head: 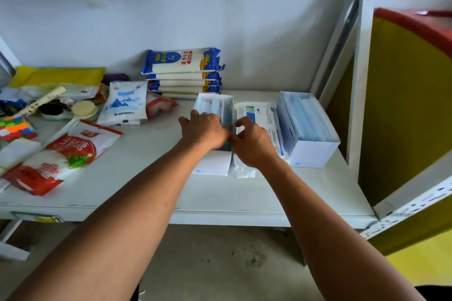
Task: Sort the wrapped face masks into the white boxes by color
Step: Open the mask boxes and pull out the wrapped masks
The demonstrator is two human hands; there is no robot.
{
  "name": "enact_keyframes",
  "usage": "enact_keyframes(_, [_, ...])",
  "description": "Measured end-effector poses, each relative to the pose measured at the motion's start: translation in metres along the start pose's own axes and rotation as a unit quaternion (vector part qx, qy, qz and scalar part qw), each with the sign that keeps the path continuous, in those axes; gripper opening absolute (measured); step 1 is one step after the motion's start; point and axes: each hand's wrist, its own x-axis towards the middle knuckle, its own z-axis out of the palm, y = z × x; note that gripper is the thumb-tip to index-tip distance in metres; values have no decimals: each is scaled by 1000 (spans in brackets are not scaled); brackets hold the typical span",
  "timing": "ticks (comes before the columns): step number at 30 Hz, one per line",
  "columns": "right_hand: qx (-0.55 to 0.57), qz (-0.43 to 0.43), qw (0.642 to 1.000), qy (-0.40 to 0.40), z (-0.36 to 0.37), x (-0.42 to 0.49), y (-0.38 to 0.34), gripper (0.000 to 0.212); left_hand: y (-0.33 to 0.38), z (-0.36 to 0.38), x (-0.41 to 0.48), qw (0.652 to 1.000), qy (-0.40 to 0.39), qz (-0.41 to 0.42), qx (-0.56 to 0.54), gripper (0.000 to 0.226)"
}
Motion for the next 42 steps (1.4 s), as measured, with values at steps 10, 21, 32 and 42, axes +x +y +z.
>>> enact_keyframes(10, [1,9,1000,-1,1,4,6,31,1,5,-1,997,80,-12,-12,69])
enact_keyframes(21, [26,29,999,4,7,8,8,31,2,5,2,999,30,-19,-15,29])
enact_keyframes(32, [15,43,999,-4,2,5,9,20,-1,-8,6,952,106,-76,-275,9])
enact_keyframes(42, [188,47,979,55,-8,6,3,26,-14,-35,-9,866,127,25,-482,36])
